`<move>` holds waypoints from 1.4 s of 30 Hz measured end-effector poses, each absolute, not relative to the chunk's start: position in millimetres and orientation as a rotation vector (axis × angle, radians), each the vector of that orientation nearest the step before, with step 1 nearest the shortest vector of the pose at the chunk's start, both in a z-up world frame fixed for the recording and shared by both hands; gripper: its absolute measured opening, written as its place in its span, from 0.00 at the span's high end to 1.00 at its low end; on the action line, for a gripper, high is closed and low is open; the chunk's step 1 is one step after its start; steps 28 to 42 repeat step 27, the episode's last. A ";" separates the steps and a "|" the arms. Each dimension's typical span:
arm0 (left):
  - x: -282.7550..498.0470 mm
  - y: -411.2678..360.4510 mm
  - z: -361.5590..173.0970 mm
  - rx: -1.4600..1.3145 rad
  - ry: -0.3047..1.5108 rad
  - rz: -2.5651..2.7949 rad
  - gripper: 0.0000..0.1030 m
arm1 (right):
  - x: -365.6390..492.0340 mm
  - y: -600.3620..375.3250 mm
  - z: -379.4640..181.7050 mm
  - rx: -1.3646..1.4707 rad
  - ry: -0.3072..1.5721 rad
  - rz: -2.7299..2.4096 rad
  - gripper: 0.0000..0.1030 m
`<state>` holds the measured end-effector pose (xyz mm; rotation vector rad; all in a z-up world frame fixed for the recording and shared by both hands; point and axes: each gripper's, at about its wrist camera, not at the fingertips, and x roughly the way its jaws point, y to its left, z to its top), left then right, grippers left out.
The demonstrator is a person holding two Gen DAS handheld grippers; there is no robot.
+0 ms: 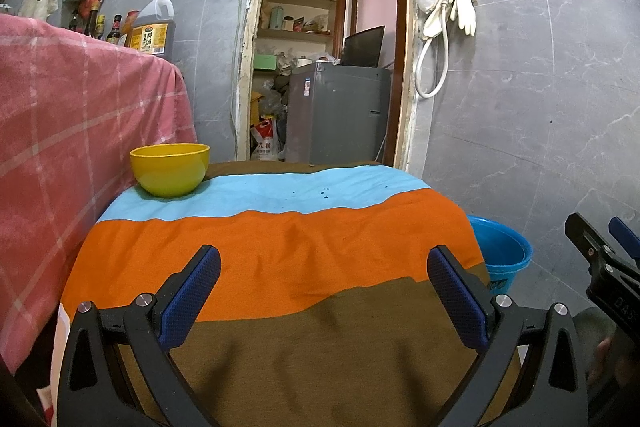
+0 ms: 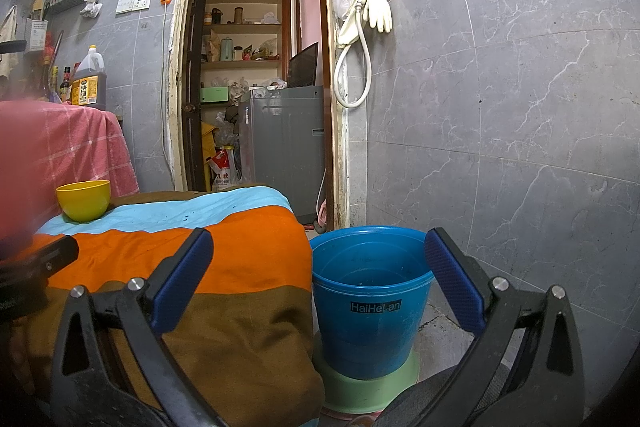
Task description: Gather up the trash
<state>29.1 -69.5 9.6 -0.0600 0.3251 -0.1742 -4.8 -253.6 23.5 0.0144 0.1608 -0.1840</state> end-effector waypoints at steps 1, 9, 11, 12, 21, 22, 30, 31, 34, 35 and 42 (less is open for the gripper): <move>29.3 -69.4 9.8 -0.059 0.325 -0.174 0.02 | -4.7 -253.6 23.5 0.014 0.161 -0.184 0.00; 28.4 -70.1 10.3 -0.057 0.322 -0.174 0.02 | -5.0 -253.1 23.7 0.014 0.162 -0.184 0.00; 27.8 -69.2 10.4 -0.056 0.317 -0.176 0.02 | -5.0 -252.9 23.7 0.014 0.162 -0.184 0.00; 27.7 -68.6 10.4 -0.056 0.316 -0.177 0.02 | -5.0 -252.8 23.7 0.014 0.162 -0.184 0.00; 26.4 -69.1 11.3 -0.044 0.308 -0.177 0.02 | -4.8 -251.7 22.8 0.013 0.164 -0.183 0.00; 26.3 -69.5 11.4 -0.041 0.307 -0.176 0.02 | -4.9 -251.4 22.4 0.012 0.164 -0.183 0.00; 26.4 -69.5 11.3 -0.041 0.309 -0.176 0.02 | -6.4 -249.4 20.2 0.011 0.164 -0.182 0.00; 26.4 -69.5 11.3 -0.041 0.309 -0.176 0.02 | -6.4 -249.4 20.2 0.011 0.164 -0.182 0.00; 26.4 -69.5 11.3 -0.041 0.309 -0.176 0.02 | -6.4 -249.4 20.2 0.011 0.164 -0.182 0.00; 26.4 -69.5 11.3 -0.041 0.309 -0.176 0.02 | -6.4 -249.4 20.2 0.011 0.164 -0.182 0.00; 26.4 -69.5 11.3 -0.041 0.309 -0.176 0.02 | -6.4 -249.4 20.2 0.011 0.164 -0.182 0.00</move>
